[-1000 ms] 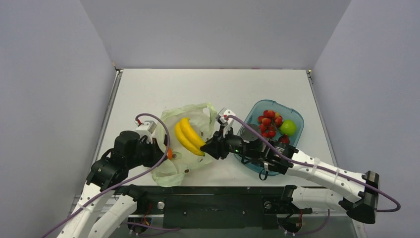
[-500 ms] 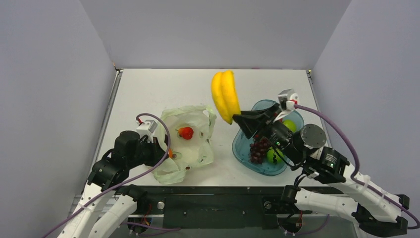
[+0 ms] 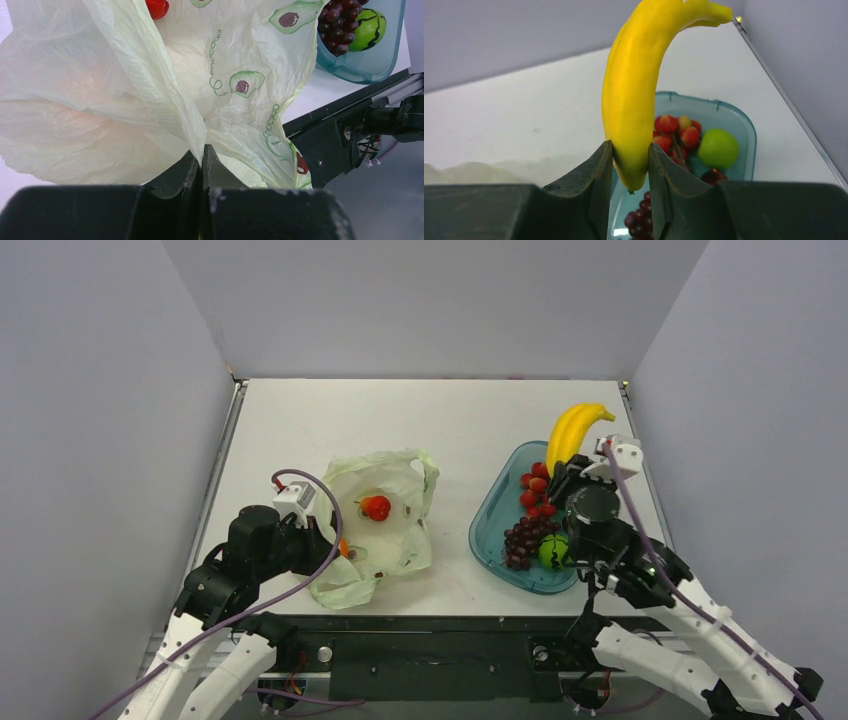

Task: Take the fake fruits out of the plastic bag
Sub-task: Place the fake fruit in the bin, then take out the fake fruit from the plastic bag.

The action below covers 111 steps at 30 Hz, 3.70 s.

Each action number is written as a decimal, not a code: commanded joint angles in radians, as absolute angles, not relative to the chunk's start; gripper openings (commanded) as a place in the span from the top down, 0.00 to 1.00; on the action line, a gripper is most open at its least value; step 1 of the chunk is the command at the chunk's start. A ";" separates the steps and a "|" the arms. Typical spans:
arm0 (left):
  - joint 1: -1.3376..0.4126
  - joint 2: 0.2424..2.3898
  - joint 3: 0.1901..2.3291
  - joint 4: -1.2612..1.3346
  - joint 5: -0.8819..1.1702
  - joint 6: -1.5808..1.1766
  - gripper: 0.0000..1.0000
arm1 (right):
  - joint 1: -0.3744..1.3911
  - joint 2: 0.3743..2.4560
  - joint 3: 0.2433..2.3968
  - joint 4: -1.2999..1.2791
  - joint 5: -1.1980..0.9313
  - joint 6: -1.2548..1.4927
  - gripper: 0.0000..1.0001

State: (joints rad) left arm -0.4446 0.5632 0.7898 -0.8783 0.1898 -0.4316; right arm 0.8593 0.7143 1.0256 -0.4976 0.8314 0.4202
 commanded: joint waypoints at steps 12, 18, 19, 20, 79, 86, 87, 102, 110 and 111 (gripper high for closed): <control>-0.449 0.556 0.788 -0.816 0.237 -0.407 1.00 | 0.631 1.137 0.900 -0.515 0.494 0.651 1.00; -0.449 0.540 0.786 -0.809 0.238 -0.407 1.00 | 0.627 1.216 0.830 -0.397 0.500 0.586 1.00; -0.449 0.541 0.786 -0.809 0.239 -0.406 1.00 | 0.628 1.224 0.815 -0.357 0.500 0.569 1.00; -0.449 0.542 0.785 -0.807 0.241 -0.405 1.00 | 0.629 1.242 0.810 -0.343 0.506 0.543 1.00; -0.508 0.601 0.762 -0.956 0.345 -0.447 1.00 | 1.203 1.386 1.030 0.066 0.243 0.352 0.36; -0.509 0.553 0.756 -0.950 0.345 -0.450 1.00 | 1.189 1.538 1.022 0.182 0.342 0.378 0.36; -0.508 0.549 0.755 -0.949 0.344 -0.451 1.00 | 1.188 1.550 1.026 0.197 0.347 0.375 0.36; -0.505 0.576 0.745 -0.930 0.375 -0.451 1.00 | 1.176 1.781 1.069 0.338 0.509 0.360 0.35; -0.505 0.598 0.740 -0.925 0.395 -0.441 1.00 | 1.164 1.916 1.106 0.444 0.521 0.356 0.31; -0.505 0.594 0.740 -0.924 0.395 -0.443 1.00 | 1.161 1.939 1.117 0.450 0.525 0.358 0.31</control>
State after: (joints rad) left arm -0.5030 0.5999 0.7334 -0.9821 0.3626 -0.4595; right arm 1.1706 1.8771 1.0542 0.3595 0.4820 0.3698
